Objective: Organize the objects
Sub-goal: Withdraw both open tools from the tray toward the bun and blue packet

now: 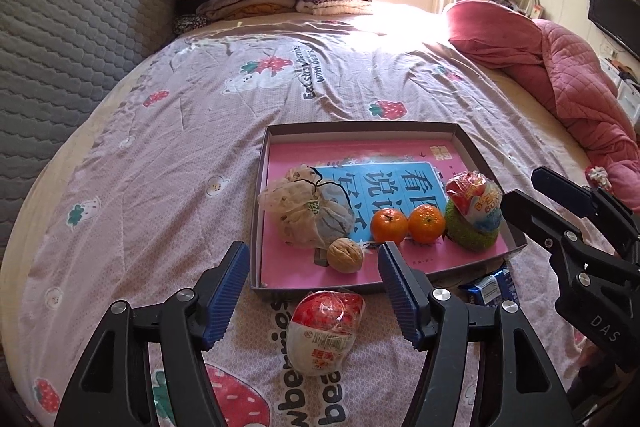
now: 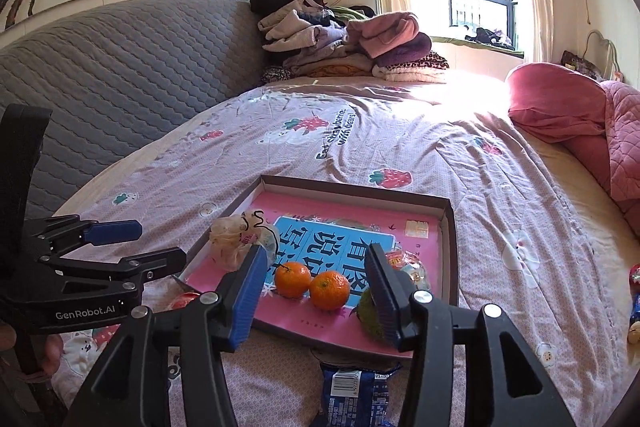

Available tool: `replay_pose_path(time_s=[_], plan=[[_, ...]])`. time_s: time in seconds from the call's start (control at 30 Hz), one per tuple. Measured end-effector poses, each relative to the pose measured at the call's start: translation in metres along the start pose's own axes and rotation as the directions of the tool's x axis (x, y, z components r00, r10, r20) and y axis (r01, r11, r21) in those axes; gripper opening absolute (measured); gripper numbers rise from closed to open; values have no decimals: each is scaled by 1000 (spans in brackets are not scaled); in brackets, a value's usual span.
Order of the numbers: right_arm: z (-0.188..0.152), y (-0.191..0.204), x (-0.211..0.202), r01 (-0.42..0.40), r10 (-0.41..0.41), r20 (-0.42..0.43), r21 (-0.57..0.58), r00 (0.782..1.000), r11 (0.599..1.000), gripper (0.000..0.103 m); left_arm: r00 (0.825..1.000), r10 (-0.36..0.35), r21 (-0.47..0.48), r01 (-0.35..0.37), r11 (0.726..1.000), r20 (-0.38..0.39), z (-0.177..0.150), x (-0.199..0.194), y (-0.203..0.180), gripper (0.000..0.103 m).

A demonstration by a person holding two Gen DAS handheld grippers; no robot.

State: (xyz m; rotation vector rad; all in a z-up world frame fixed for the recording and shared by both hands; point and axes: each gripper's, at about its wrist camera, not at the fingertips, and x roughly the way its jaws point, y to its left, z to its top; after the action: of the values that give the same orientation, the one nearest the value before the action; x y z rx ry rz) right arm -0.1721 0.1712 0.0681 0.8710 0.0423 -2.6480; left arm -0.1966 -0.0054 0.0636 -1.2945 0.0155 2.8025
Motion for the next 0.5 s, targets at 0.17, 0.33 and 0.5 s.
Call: replay_pose_path(time_s=[0.17,0.33,0.5], plan=[[3,2,-16,-2,2,28,-4,1000,1000,55,1000,-5,6,5,1000,21,-2,-17,-5,68],[7,1,-36,4,-4,72,5,997,1000,59,999,-6,14,5,1000,52,-4,-35,-9,70],[8,1,-50,12,-13,94,13,995,1000,62,997,-5,17,3,1000,81,-7,-52,-13,73]])
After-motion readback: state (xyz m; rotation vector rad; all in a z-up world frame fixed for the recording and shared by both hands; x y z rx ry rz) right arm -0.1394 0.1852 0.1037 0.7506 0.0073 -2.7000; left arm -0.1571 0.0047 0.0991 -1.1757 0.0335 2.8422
